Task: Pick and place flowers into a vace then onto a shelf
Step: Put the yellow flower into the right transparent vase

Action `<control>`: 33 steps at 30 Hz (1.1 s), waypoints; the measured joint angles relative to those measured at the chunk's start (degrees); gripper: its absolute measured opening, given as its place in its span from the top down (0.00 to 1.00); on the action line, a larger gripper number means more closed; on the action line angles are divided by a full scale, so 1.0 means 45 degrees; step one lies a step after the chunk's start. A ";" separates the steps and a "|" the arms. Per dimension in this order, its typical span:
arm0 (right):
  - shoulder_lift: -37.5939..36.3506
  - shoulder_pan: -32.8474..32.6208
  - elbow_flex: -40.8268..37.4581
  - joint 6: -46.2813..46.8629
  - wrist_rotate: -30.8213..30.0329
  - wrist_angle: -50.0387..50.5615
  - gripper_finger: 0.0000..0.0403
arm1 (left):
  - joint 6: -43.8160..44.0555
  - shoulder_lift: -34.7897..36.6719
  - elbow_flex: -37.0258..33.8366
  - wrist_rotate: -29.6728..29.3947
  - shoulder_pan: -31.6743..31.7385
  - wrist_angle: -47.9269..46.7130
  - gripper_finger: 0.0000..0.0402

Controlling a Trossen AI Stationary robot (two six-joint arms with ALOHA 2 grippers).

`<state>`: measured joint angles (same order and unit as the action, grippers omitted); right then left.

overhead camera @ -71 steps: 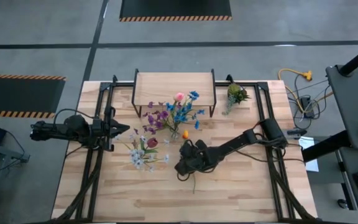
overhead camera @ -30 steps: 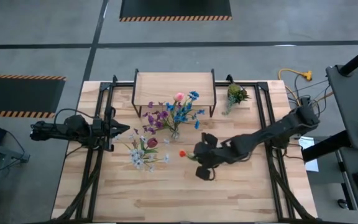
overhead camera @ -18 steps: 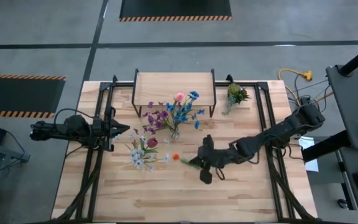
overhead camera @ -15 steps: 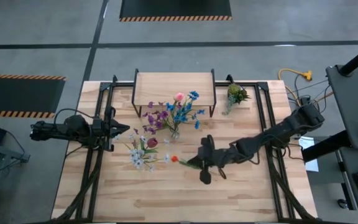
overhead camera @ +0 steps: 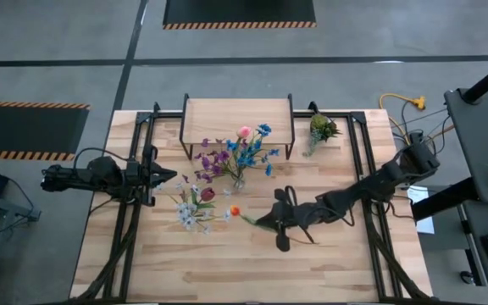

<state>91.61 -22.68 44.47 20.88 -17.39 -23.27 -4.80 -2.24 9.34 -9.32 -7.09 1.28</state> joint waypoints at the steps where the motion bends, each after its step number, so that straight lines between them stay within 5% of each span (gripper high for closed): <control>1: 0.0155 0.0000 0.0004 -0.0116 0.0020 -0.0446 0.98 | 0.0000 0.0000 0.0000 0.0000 0.0000 0.0000 1.00; 9: 0.1286 -0.0015 0.0014 -0.1868 0.0652 -0.4105 0.98 | 0.0005 0.0000 0.0000 0.0000 0.0000 0.0000 1.00; 33: 0.3584 0.0219 0.0058 -0.1346 0.1642 -0.3006 0.98 | 0.0194 0.0002 0.0000 -0.0002 0.0000 -0.0010 1.00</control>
<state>107.74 -21.69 44.73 14.83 -10.00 -36.80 -3.92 -2.23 9.34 -9.33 -7.09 1.23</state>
